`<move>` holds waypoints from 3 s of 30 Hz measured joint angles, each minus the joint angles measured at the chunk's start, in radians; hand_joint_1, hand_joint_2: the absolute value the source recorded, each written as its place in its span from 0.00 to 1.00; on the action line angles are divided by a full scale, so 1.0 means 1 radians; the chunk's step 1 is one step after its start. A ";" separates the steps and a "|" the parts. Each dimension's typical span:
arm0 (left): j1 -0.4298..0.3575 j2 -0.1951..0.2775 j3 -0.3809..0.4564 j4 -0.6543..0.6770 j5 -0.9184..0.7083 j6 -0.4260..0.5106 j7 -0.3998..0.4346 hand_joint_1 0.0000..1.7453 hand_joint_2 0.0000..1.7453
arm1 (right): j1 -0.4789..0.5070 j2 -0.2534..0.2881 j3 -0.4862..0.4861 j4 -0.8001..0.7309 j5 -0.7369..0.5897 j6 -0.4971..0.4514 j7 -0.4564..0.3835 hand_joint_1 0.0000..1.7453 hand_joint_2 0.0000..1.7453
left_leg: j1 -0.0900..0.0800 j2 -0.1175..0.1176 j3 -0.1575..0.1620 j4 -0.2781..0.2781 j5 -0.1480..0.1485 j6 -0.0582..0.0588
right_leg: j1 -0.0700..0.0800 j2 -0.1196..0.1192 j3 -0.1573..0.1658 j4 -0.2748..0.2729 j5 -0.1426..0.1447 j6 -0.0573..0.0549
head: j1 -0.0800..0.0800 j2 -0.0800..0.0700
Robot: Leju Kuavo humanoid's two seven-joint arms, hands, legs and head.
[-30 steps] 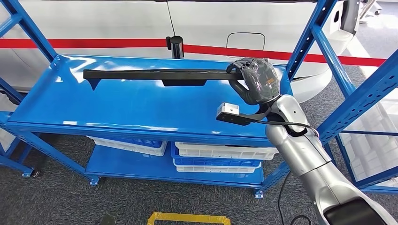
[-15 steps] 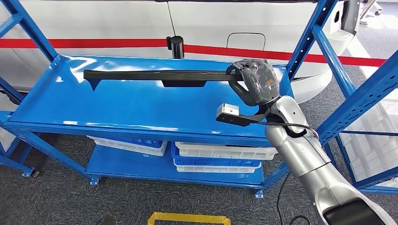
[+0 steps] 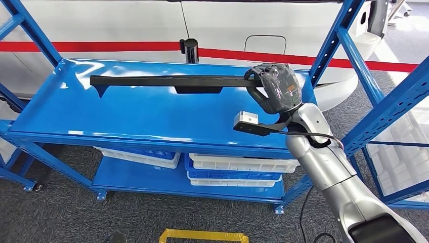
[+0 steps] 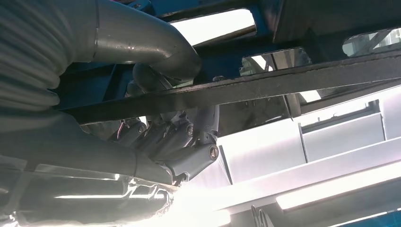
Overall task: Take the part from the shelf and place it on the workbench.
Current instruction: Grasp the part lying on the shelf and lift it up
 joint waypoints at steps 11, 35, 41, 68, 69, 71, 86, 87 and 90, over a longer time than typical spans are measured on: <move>-0.001 0.000 -0.001 0.001 -0.004 -0.004 0.000 0.00 0.00 | 0.016 -0.005 -0.008 0.006 -0.001 0.000 -0.004 0.93 1.00 | 0.017 -0.003 0.000 0.018 -0.006 -0.035 | -0.032 -0.002 -0.024 0.029 0.012 0.045 | 0.003 0.000; -0.007 0.001 -0.008 0.002 -0.011 -0.003 0.004 0.00 0.00 | 0.021 -0.015 -0.014 0.009 -0.002 -0.002 -0.008 0.93 1.00 | -0.006 0.016 0.023 0.007 -0.020 0.018 | -0.004 -0.008 -0.175 0.272 -0.072 0.001 | 0.005 0.000; -0.006 -0.001 -0.008 0.003 -0.010 -0.003 0.004 0.00 0.00 | 0.019 -0.016 -0.014 0.010 -0.002 -0.002 -0.008 0.93 1.00 | -0.009 0.014 -0.031 0.021 0.018 -0.003 | -0.007 -0.007 0.026 0.048 -0.034 0.029 | 0.005 0.000; -0.005 -0.003 -0.008 0.003 -0.013 0.003 0.011 0.00 0.00 | 0.001 -0.018 -0.033 0.014 0.007 -0.002 0.007 0.93 1.00 | -0.006 0.009 -0.024 0.018 0.007 0.016 | -0.007 -0.009 -0.133 0.295 -0.080 0.025 | 0.005 0.000; -0.005 -0.003 -0.008 0.003 -0.014 0.003 0.010 0.00 0.00 | 0.001 -0.018 -0.033 0.014 0.007 -0.002 0.008 0.93 1.00 | -0.008 0.008 -0.035 0.018 0.016 0.014 | -0.006 -0.009 -0.089 0.243 -0.061 0.029 | 0.005 0.000; -0.005 -0.003 -0.008 0.003 -0.016 0.002 0.010 0.00 0.00 | 0.000 -0.019 -0.035 0.013 0.008 -0.002 0.009 0.93 1.00 | -0.011 0.007 -0.052 0.021 0.033 0.007 | 0.000 -0.009 0.022 0.090 -0.048 0.023 | 0.005 0.000; -0.005 0.000 -0.008 0.003 -0.031 0.001 0.015 0.00 0.00 | 0.010 -0.036 -0.049 0.008 0.008 -0.002 0.012 0.93 1.00 | 0.020 0.002 0.017 0.130 -0.079 -0.059 | -0.014 -0.013 -0.037 0.000 0.048 -0.008 | -0.001 0.000; -0.005 0.000 -0.009 0.003 -0.031 0.001 0.015 0.00 0.00 | 0.010 -0.037 -0.052 0.007 0.008 -0.003 0.012 0.93 1.00 | 0.019 0.001 0.054 0.074 -0.081 -0.057 | -0.013 -0.014 -0.042 0.002 0.054 -0.001 | -0.001 0.000; -0.006 -0.001 -0.009 0.003 -0.031 0.003 0.015 0.00 0.00 | 0.008 -0.040 -0.060 0.005 0.006 -0.003 0.014 0.93 1.00 | 0.009 0.000 0.071 0.028 -0.082 -0.037 | -0.007 -0.015 -0.053 0.002 0.071 0.024 | 0.001 0.000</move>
